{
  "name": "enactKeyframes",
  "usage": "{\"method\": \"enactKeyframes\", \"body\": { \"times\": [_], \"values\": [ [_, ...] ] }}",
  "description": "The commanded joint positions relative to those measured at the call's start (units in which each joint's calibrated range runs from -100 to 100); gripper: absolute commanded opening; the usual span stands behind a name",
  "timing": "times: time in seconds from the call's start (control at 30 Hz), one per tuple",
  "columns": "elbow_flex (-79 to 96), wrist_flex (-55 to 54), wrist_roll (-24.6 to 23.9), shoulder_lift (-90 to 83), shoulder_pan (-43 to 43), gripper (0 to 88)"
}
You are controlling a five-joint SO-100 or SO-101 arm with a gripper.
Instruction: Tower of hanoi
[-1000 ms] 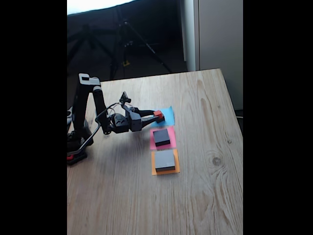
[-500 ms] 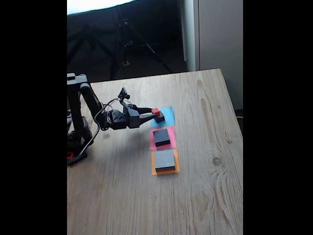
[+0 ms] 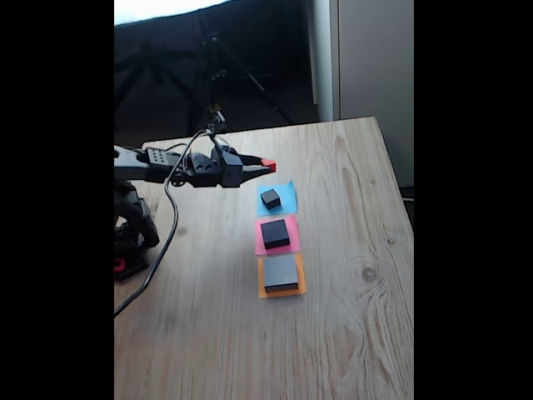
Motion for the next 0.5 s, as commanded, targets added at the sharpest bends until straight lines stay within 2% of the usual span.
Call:
{"method": "enactKeyframes", "body": {
  "times": [0.0,0.1,0.23,0.47],
  "values": [
    [-28.90,37.73,-5.01,-4.80,0.66,0.3],
    [-45.90,51.17,-9.85,-3.82,1.66,0.3],
    [-60.08,62.26,-9.19,-2.53,5.26,0.3],
    [-71.81,68.73,-6.01,-2.61,13.03,0.3]
  ]
}}
